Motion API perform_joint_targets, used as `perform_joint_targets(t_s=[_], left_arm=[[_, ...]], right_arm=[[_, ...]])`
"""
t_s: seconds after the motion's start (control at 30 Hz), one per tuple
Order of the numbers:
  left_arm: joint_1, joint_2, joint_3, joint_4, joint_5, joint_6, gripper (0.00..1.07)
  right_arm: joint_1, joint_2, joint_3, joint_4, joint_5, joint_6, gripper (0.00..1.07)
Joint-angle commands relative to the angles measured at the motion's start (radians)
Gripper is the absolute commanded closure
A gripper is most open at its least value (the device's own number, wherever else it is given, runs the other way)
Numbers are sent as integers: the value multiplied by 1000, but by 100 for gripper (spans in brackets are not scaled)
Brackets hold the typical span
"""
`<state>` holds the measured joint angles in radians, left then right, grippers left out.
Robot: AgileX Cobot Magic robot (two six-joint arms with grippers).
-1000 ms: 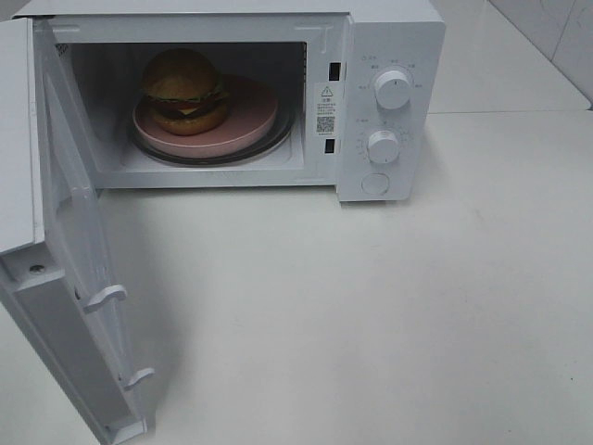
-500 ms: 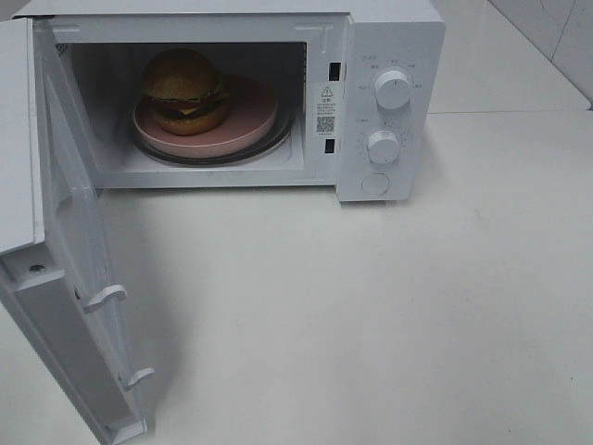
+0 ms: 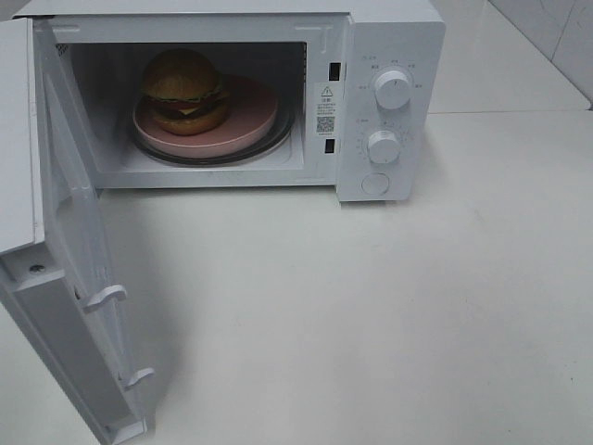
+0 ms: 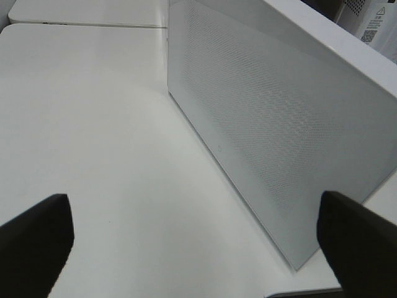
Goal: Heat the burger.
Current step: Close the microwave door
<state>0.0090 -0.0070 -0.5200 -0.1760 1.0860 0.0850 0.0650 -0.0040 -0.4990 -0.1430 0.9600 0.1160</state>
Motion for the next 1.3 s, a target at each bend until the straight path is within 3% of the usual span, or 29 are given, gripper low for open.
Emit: perform_joint_targets(t_s=[0.03,0.37,0.7,0.77,0.87,0.93,0.97,1.03,1.07,1.13,1.17,1.2,1.23,1.3], left_arm=[[-4,-15,3,-5,-13,-1,7],[-4,-7,3,-59,-20,-1,7],[-4,46,-43,11,-112,0,14],[-4,86,-42,63,-166,-1,26],[-4,99,-42,74,-173,-1,30],[-4,164,-42,102,-204,-1,48],[-4,164,-42,102,-204,-1,48],[-4,219,-42,116,-238,-1,62],[-4,219,-42,116,-238,-1,62],[-4,282,-41,120,-291,-1,80],[-4,282,-41,120,-291,-1,80],[-4,329,-34,120,-341,-1,93],[-4,329,-34,120,-341,-1,93],[-4,391,-7,120,-435,1,107]], right_arm=[[-4,-25,2,-5,2,12,31],[-4,-25,2,-5,2,12,32],[-4,-25,2,-5,2,12,32],[-4,-25,2,-5,2,12,32],[-4,-25,2,-5,2,12,32],[-4,-25,2,-5,2,12,32],[-4,-25,2,-5,2,12,32],[-4,-25,2,-5,2,12,32],[-4,-25,2,-5,2,12,32],[-4,-25,2,-5,2,12,32],[-4,-25,2,-5,2,12,32],[-4,-25,2,-5,2,12,32],[-4,-25,2,-5,2,12,32],[-4,-25,2,-5,2,12,32]])
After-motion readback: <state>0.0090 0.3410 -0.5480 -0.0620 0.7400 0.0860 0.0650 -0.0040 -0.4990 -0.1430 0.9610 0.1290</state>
